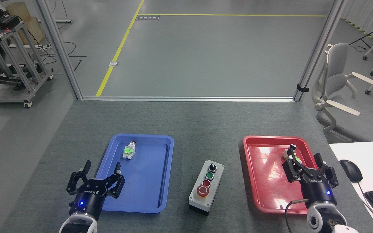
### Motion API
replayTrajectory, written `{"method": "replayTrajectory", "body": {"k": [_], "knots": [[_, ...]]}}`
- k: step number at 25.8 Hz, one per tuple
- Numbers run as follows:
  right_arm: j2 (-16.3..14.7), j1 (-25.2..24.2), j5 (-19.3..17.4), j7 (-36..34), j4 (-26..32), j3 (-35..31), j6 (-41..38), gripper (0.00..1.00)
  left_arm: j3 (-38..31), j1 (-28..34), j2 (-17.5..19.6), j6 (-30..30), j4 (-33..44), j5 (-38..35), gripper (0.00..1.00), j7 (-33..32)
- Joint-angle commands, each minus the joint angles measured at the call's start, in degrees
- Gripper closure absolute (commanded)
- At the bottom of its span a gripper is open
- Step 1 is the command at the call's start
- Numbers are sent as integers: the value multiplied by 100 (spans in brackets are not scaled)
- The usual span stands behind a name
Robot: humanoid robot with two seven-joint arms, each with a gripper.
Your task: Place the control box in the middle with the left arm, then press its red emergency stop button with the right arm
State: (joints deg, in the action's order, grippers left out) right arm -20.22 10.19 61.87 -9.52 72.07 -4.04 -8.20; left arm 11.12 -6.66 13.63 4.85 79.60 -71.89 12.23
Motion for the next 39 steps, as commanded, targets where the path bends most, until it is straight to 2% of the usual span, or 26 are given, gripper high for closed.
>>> {"method": "replayTrajectory", "body": {"k": [1,31,35,39], "knots": [[1,9,0,3,0,0,29,0,-57,7,8,-46,-15,0,0,-1],[10,62,9,-41,0,193,-156,0,-66,16,-1,-54,-6,0,0,-1],[36,79,9,-50,9,220,-393,0,-57,16,8,-54,3,0,0,-1],[36,255,9,-41,9,650,-490,1,-66,16,-1,-54,3,0,0,-1]]}}
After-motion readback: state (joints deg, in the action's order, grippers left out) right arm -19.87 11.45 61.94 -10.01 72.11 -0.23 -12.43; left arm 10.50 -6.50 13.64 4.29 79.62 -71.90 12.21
